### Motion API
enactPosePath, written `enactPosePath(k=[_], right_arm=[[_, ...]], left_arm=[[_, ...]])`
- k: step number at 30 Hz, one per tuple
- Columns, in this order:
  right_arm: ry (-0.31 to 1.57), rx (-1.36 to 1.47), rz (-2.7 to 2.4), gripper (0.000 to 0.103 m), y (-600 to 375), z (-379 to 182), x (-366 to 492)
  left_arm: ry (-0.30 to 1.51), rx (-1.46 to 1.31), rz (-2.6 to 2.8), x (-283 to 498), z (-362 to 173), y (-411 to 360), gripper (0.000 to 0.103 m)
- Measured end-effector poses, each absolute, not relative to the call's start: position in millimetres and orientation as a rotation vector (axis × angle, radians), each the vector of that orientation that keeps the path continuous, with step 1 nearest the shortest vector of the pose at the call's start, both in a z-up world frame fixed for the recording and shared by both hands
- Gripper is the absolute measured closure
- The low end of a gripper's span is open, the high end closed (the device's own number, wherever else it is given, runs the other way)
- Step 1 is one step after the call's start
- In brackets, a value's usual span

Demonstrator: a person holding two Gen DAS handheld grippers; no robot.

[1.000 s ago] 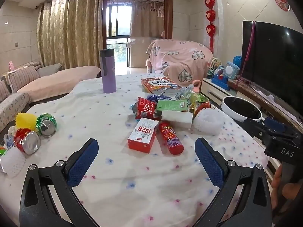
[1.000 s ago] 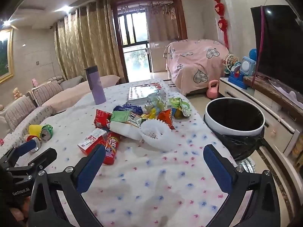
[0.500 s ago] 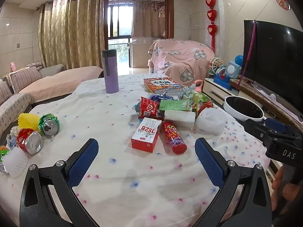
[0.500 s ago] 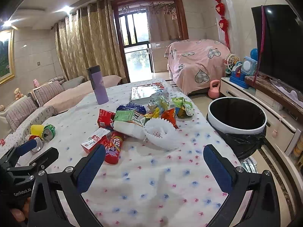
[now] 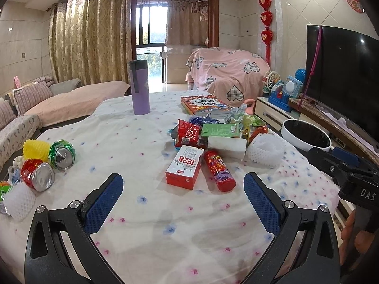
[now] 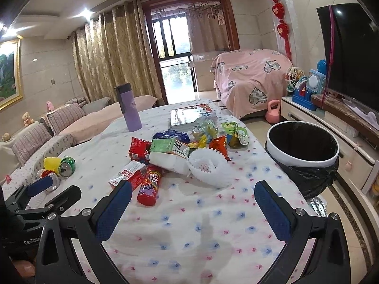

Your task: Collect trash

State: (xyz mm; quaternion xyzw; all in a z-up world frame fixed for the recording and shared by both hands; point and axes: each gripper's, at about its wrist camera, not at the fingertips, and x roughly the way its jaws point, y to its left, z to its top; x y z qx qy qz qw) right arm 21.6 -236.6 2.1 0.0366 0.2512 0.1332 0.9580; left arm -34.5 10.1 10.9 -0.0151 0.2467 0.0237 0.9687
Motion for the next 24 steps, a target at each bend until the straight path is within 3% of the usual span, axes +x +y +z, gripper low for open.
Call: enactPosePath(k=[24], right_arm=[[0.482,0.085,0.28,0.0,-234.5,6.0,19.2]], left_arm=[[0.488,-0.03,0.053,-32.9,13.2,14.1,0.0]])
